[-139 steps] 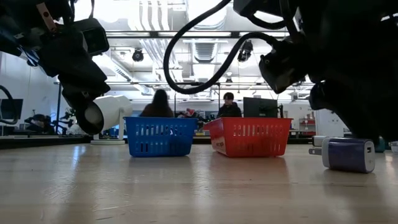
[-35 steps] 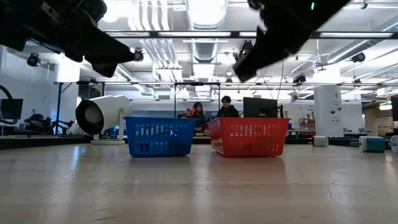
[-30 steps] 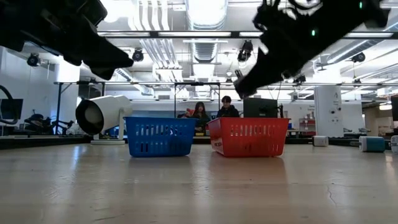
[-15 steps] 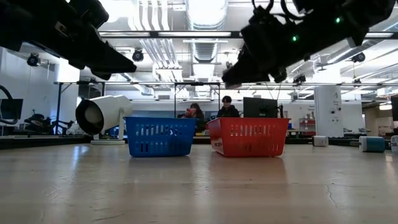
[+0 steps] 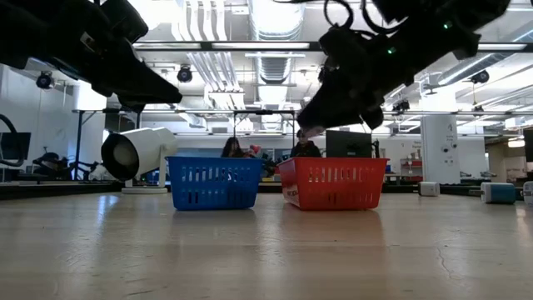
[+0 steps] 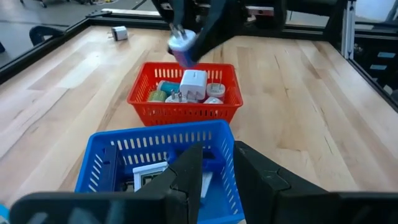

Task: Pick & Place Office items
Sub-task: Put the violet charger adapter into the red bin

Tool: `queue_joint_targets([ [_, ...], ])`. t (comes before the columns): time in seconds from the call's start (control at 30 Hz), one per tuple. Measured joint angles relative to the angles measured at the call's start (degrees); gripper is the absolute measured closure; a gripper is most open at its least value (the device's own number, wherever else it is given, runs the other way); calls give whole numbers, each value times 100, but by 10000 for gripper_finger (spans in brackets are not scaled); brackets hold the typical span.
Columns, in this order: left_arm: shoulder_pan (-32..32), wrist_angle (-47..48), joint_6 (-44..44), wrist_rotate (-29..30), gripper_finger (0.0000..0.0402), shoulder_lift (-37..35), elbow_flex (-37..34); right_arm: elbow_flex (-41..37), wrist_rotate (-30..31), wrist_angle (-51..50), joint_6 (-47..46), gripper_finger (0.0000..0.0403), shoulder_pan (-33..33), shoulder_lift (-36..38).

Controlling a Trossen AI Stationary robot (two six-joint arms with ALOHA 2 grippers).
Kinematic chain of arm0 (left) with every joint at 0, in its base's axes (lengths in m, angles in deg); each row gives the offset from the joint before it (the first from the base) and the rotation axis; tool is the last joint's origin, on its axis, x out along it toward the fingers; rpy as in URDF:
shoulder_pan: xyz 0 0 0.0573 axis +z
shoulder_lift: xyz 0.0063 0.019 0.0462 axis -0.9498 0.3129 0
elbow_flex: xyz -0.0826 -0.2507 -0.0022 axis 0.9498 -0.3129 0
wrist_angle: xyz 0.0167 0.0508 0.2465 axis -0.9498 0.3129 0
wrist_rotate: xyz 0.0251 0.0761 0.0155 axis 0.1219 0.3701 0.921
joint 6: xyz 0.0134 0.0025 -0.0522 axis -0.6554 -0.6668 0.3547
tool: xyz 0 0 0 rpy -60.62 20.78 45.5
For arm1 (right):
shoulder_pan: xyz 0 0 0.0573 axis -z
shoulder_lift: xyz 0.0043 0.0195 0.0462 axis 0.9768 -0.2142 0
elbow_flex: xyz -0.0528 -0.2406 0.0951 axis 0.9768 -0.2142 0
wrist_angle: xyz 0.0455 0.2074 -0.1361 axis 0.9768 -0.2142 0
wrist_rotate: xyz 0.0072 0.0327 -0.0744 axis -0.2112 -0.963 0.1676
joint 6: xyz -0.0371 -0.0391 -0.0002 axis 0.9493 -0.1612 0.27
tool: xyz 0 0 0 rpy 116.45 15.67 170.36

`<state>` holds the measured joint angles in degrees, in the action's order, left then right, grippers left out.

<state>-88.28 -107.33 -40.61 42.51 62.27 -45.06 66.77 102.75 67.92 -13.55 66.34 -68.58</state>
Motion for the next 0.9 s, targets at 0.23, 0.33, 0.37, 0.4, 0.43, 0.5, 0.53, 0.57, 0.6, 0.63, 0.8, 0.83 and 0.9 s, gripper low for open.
queue_joint_targets([
  [0.23,61,-5,102,0,307,0,0,998,-688,-2384,-725,277,208,-153],
  [0.33,73,-11,107,0,307,0,0,1537,-1057,-3294,-930,277,253,-397],
  [0.37,76,-10,107,0,307,0,0,1727,-1181,-3624,-1001,277,256,-508],
  [0.4,77,-9,107,0,307,0,0,1903,-1260,-3955,-1049,277,256,-644],
  [0.43,81,-9,107,0,307,0,0,2076,-1321,-4239,-1082,277,257,-797],
  [0.5,81,-9,107,-2,307,0,0,2448,-1433,-4656,-1133,277,256,-1082],
  [0.53,81,-9,114,0,307,0,0,2619,-1521,-4867,-1146,277,256,-1240],
  [0.57,82,-8,142,-2,307,0,0,2791,-1560,-5060,-1142,277,254,-1381],
  [0.6,85,0,169,-3,307,0,0,2942,-1584,-5266,-1121,277,252,-1549],
  [0.63,85,10,191,-7,307,0,0,3096,-1541,-5436,-1082,277,247,-1701],
  [0.8,85,50,257,-28,307,0,0,3677,-1546,-6115,-1012,277,258,-2150],
  [0.83,85,54,260,-28,307,0,0,3735,-1542,-6190,-1007,277,256,-2186],
  [0.9,85,81,260,-30,307,0,0,3803,-1539,-6256,-959,277,254,-2248],
])
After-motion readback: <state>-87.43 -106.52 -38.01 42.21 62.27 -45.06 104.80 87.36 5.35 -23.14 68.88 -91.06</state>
